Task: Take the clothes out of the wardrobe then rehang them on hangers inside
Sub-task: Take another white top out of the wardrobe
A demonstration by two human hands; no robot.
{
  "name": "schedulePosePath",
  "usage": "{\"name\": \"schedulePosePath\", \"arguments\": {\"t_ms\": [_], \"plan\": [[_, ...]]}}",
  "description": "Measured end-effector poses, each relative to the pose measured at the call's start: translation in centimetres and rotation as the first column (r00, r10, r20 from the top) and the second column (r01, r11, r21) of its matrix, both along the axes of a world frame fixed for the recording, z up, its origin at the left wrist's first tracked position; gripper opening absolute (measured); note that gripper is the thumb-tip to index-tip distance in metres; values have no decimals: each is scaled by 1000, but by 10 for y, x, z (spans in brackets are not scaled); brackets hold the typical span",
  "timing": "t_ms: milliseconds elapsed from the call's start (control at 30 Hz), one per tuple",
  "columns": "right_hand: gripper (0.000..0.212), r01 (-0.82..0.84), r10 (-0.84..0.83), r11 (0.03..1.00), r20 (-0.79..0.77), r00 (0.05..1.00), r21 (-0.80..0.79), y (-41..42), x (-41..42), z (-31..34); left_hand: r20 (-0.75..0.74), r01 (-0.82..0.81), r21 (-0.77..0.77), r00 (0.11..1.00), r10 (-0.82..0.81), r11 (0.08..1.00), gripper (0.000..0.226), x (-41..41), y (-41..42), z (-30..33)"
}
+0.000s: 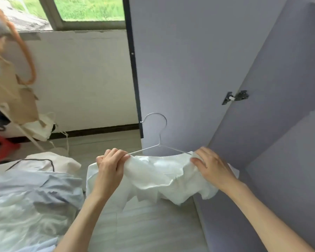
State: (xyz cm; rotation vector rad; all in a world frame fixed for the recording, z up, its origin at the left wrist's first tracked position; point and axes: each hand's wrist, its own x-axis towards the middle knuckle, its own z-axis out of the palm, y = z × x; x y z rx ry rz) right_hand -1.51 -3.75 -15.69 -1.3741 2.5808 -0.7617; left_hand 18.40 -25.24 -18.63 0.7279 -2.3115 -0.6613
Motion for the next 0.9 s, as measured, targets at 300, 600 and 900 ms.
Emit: {"name": "schedulePosePath", "arguments": {"t_ms": [300, 600, 900], "plan": [[42, -231, 194, 945, -169, 966, -233, -138, 107, -28, 177, -644, 30, 756, 630, 765, 47, 177, -52, -13], [23, -495, 464, 807, -174, 869, -322, -228, 188, -31, 109, -801, 100, 599, 794, 590, 32, 268, -52, 17], [17, -743, 658, 634, -355, 664, -215, -300, 210, -21, 406, -906, -190, 277, 871, 377, 31, 283, -54, 28]]}}
